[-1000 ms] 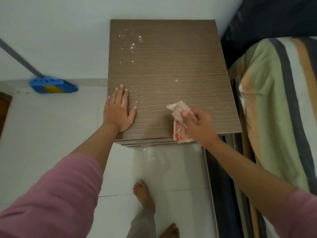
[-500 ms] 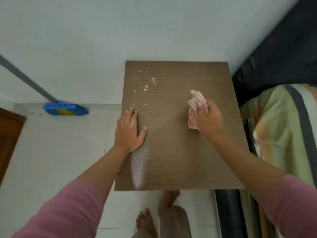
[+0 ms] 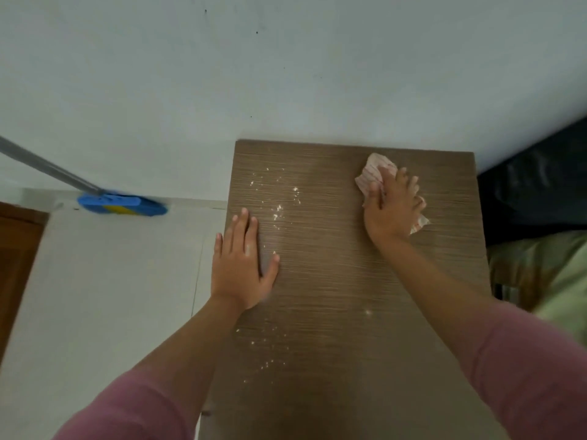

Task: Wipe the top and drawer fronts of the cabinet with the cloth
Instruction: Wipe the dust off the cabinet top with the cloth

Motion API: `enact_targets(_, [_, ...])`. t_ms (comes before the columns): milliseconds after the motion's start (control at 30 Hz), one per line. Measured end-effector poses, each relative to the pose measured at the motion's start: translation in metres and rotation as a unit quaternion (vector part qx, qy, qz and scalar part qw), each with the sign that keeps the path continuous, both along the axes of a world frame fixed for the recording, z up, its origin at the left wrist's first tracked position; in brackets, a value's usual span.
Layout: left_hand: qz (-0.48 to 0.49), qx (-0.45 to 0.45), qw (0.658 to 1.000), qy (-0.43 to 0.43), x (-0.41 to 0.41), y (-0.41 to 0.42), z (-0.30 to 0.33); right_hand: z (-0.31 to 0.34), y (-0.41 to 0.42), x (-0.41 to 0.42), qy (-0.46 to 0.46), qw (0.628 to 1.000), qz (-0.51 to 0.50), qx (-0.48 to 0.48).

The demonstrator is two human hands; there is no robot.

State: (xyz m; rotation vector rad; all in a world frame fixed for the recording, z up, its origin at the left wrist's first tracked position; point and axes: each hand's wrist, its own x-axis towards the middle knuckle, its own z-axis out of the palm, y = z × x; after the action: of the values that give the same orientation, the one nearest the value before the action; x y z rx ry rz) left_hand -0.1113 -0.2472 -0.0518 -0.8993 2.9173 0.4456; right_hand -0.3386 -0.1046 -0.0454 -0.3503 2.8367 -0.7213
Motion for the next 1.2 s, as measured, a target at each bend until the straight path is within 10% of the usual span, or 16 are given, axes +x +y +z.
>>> enact_targets(1200, [0.017,0.035,0.999,-0.020,0.000,-0.001,0.004,-0.018,-0.128,0.030,0.070,0.919,0.389,-0.008])
